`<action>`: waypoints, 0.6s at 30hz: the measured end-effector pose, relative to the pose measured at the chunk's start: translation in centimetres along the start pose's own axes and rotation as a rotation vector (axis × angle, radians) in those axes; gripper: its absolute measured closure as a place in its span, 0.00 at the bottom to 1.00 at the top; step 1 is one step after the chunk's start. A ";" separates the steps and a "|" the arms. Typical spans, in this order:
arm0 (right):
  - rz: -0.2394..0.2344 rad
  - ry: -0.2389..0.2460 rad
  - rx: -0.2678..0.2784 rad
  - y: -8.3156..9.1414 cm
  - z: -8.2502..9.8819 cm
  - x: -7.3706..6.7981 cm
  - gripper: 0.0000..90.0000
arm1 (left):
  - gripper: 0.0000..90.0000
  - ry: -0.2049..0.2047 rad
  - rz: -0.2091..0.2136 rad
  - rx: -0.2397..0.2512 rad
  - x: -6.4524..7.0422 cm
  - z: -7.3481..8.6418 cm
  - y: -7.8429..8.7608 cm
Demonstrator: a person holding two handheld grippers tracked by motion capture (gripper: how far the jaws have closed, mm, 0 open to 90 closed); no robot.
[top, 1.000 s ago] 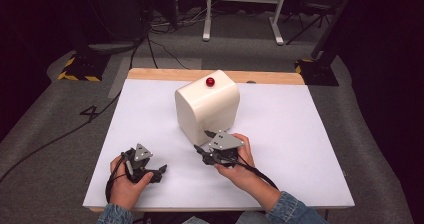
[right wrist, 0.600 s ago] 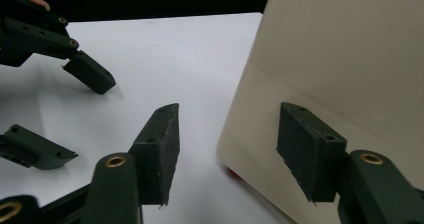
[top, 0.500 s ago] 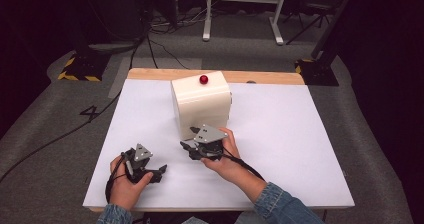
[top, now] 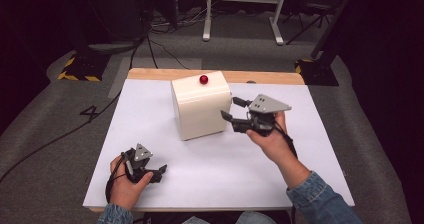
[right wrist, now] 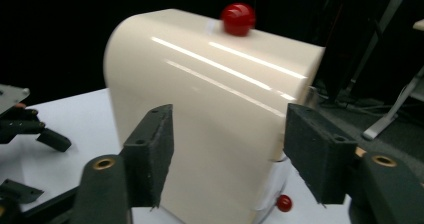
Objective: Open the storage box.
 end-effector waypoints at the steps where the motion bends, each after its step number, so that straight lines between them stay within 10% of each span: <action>1: -0.003 -0.022 -0.012 -0.2 -0.1 0.8 0.38 | 0.16 0.002 0.000 0.000 0.0 0.0 0.0; 7: -0.063 -0.094 -0.062 -2.2 0.9 3.3 0.36 | 0.16 0.000 0.001 0.001 0.0 0.0 0.0; 18: -0.142 -0.032 -0.066 -3.5 0.9 1.1 0.33 | 0.16 -0.002 0.002 -0.001 0.0 0.0 0.0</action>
Point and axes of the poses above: each handheld gripper's, and its own axes: y roughly backward along the jaws, z roughly out of its underside, x roughly to its right, the point moved 5 cm from there along -y, roughly forward along the jaws, and after that the axes turned 15 degrees about x, right-handed, at the moved point
